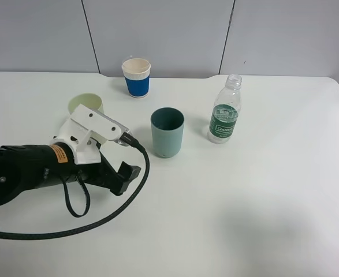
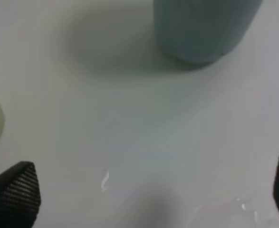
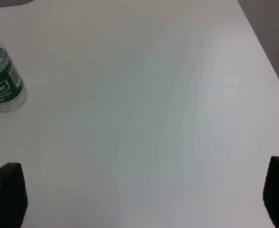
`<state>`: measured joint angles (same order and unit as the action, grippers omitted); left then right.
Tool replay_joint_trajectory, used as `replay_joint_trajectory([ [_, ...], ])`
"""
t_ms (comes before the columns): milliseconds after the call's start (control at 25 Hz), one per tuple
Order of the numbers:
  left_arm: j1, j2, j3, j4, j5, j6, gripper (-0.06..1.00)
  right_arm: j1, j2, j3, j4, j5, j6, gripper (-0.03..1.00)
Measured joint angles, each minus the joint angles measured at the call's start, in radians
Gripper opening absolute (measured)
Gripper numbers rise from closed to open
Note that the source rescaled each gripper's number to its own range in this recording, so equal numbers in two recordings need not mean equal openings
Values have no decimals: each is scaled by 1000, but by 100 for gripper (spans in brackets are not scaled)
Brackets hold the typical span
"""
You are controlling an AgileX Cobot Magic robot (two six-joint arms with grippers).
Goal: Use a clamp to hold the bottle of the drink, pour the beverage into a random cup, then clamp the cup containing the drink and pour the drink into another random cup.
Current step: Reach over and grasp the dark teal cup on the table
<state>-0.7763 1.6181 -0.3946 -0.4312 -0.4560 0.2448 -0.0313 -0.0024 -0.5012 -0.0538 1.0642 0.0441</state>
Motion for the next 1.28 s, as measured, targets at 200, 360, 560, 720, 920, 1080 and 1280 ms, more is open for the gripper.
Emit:
replay_joint_trajectory([
  [200, -56, 46, 0, -154, -96, 47, 100, 0, 0, 0, 0, 0, 0, 100],
  [360, -108, 89, -3, -190, -168, 94, 100, 0, 0, 0, 0, 0, 0, 100],
  [560, -148, 152, -62, -352, -193, 164, 100, 0, 0, 0, 0, 0, 0, 100],
  [720, -153, 182, -108, -378, -197, 221, 100, 0, 0, 0, 0, 0, 0, 100],
  [920, -153, 200, -159, -403, -198, 227, 100, 0, 0, 0, 0, 0, 0, 100],
  [1080, -159, 207, -182, -410, -203, 228, 100, 0, 0, 0, 0, 0, 0, 100],
  [1280, -219, 208, -186, -410, -225, 229, 100, 0, 0, 0, 0, 0, 0, 100],
])
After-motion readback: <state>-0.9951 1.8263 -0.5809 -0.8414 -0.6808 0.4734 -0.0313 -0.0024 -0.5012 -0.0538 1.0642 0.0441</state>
